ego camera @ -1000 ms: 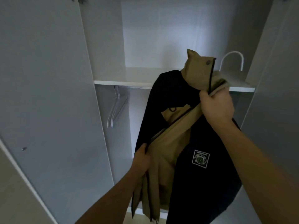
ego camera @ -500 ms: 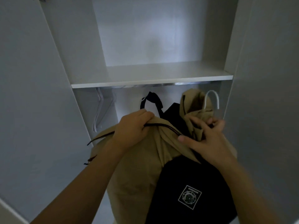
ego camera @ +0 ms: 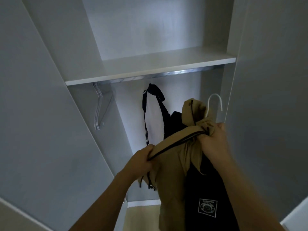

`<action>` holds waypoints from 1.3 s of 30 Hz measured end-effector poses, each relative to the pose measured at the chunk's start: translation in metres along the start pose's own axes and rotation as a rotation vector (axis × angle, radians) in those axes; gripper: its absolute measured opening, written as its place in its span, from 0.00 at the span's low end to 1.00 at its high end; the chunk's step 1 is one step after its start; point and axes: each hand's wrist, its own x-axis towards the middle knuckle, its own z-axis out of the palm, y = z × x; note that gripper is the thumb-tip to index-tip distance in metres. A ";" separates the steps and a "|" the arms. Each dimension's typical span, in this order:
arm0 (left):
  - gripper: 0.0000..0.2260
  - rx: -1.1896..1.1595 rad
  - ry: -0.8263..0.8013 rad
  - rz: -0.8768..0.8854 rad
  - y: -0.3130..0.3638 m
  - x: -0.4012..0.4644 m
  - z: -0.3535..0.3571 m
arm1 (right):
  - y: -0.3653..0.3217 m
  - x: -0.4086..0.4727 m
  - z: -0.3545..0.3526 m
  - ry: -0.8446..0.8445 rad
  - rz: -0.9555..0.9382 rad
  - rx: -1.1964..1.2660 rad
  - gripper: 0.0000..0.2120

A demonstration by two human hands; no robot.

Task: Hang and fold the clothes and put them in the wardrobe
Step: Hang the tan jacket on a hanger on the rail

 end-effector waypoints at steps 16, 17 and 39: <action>0.09 0.597 -0.181 0.422 0.115 0.043 -0.061 | 0.025 -0.020 -0.019 -0.133 -0.149 -0.336 0.15; 0.09 0.582 -0.175 0.431 0.116 0.045 -0.059 | 0.026 -0.017 -0.018 -0.123 -0.155 -0.328 0.14; 0.11 0.286 0.002 0.415 0.047 0.050 -0.044 | 0.033 -0.016 0.002 -0.140 -0.085 -0.272 0.13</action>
